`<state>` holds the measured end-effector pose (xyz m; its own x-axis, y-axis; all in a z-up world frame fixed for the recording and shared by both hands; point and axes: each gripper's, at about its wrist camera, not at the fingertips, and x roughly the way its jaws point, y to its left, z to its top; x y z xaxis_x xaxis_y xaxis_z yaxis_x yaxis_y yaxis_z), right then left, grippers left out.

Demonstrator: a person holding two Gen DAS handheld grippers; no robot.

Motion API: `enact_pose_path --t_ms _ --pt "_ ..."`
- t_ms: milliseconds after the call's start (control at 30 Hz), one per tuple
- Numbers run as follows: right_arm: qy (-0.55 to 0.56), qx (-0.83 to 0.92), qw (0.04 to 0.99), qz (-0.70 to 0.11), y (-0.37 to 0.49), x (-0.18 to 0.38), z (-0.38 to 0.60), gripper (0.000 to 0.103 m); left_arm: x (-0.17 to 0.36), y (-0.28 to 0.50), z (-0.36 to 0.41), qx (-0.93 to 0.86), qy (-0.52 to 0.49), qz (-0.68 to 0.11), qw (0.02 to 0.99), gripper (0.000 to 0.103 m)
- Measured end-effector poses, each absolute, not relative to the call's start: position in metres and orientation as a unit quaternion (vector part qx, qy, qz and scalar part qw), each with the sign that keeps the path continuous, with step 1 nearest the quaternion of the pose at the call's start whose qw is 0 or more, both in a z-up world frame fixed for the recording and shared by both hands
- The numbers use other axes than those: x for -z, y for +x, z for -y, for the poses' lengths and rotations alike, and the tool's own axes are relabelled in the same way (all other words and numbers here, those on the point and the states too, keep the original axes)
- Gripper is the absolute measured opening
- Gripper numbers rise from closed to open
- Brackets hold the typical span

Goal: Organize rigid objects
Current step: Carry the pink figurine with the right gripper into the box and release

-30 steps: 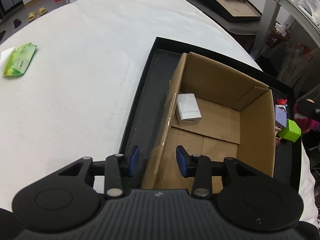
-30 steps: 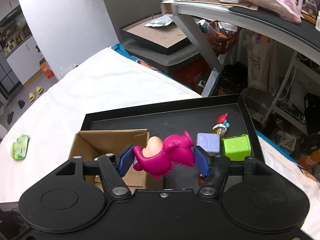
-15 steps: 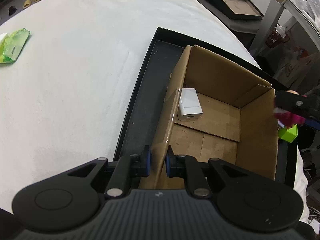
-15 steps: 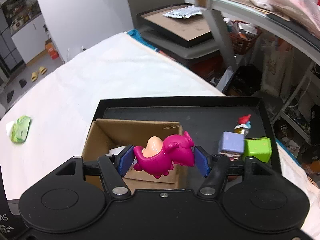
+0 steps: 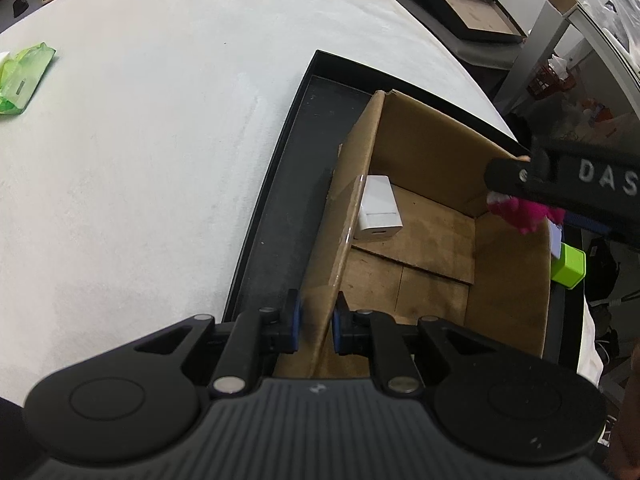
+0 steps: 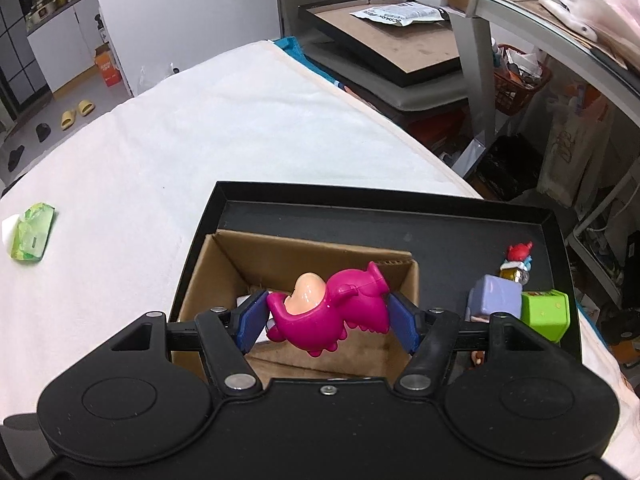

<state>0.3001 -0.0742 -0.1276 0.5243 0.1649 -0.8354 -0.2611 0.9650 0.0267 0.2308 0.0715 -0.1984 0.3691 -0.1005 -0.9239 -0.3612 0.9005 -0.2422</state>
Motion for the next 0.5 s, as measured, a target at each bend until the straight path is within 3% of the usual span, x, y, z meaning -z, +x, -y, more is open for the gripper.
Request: enact_pose_path --t_ms 500 --pt "-0.033 -0.098 0.869 -0.484 0.302 0.131 0.093 0.065 0.198 0.230 -0.076 -0.080 -0.216 -0.556 0.798 0.015"
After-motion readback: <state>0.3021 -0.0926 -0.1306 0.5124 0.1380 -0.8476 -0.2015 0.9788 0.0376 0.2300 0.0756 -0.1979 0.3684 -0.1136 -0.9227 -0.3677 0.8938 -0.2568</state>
